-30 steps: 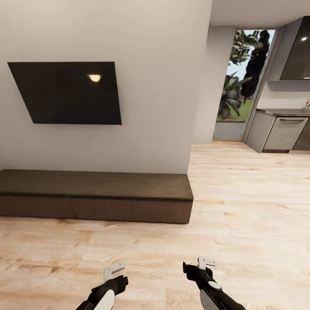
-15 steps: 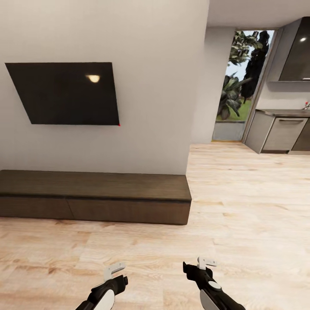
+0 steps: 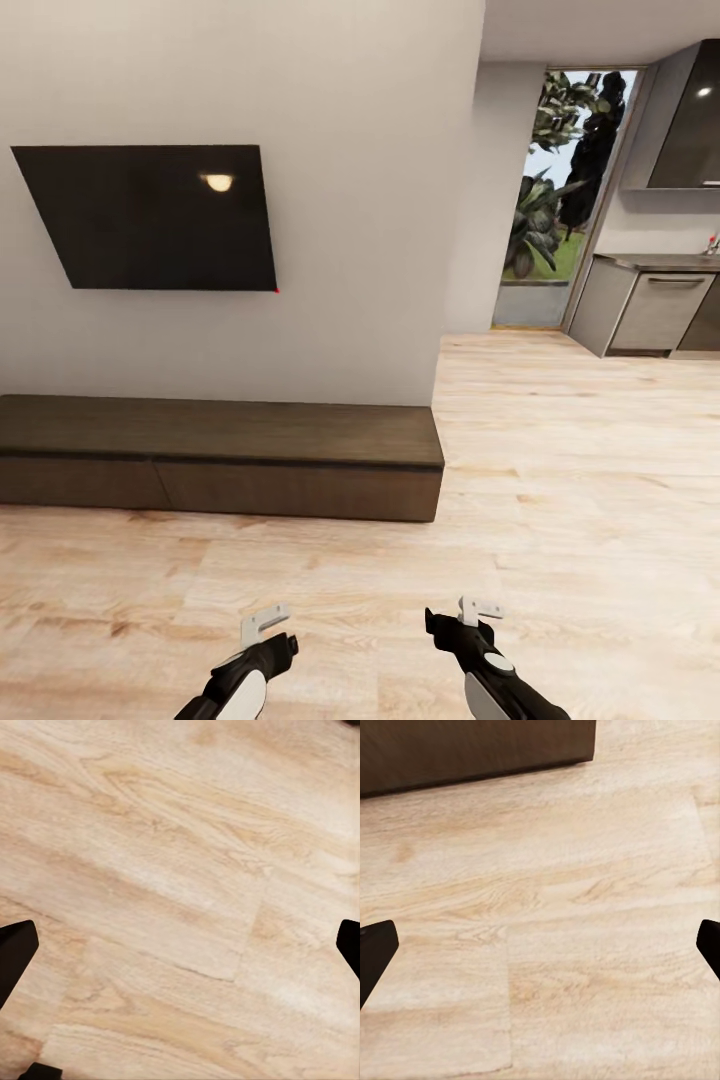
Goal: Place each of the two pumpkins and all three candles from the living room inside a cabinet in the living room (use any cabinet), then make sure every cabinet is closed, and position the cauldron so it is next to a table in the living room.
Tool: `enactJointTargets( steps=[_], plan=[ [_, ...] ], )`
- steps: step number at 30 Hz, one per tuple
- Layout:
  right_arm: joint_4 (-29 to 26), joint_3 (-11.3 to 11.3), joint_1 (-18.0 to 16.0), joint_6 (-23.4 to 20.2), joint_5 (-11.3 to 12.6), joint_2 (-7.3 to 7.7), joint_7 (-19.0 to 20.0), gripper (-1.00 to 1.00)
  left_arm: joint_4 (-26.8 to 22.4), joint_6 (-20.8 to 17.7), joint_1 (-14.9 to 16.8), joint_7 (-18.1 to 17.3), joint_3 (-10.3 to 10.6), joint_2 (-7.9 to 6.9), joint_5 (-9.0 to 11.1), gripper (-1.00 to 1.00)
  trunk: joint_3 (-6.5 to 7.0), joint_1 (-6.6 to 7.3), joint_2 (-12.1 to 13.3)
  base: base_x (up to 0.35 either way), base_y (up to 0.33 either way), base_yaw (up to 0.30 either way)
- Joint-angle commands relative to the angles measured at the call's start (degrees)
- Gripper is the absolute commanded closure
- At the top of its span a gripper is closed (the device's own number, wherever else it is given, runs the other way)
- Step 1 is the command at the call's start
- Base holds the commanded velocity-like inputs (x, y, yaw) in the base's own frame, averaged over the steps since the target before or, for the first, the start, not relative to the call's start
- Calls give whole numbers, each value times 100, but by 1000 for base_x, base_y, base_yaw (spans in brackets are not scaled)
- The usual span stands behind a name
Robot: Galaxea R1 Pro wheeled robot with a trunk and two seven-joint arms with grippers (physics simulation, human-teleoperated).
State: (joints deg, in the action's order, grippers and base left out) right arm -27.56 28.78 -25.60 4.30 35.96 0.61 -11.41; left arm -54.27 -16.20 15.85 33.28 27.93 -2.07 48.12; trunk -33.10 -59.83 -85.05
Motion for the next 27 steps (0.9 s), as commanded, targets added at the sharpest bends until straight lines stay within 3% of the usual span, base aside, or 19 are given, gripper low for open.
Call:
enactJointTargets(
  steps=[1,10,14,17,20,22,25,27],
  plan=[
    [-4,49,-5,27,61,8,-36,-100,-15,-9,5,42,21,-9,35,-100,-6,0,-3,0,0,0],
    [-4,49,-5,27,73,10,-24,-100,-29,-12,5,23,5,-41,52,-100,-131,-154,-284,0,0,0],
    [-4,49,-6,27,91,10,-14,-100,-38,-14,5,-389,-87,-75,50,-100,-203,-241,-444,0,0,0],
    [-4,49,-4,31,88,10,-9,-100,-41,-48,7,-950,-513,-96,39,-100,-257,-307,-565,0,0,0],
    [-4,49,-6,34,96,10,-3,-100,-194,-215,26,-1463,-1106,-145,40,-100,-311,-373,-685,0,0,0],
    [-4,50,-6,35,88,13,-2,-100,-479,-576,33,-1596,-1272,-240,51,-100,-347,-417,-765,0,0,0],
    [-4,55,-6,36,76,14,-1,-100,-1210,-1466,38,-1744,-1508,-416,192,-100,-401,-483,-886,0,0,0],
    [-4,54,-5,36,70,14,-1,-100,-1792,-2108,40,-1876,-1902,-520,502,-100,-437,-527,-966,0,0,0]
  ],
)
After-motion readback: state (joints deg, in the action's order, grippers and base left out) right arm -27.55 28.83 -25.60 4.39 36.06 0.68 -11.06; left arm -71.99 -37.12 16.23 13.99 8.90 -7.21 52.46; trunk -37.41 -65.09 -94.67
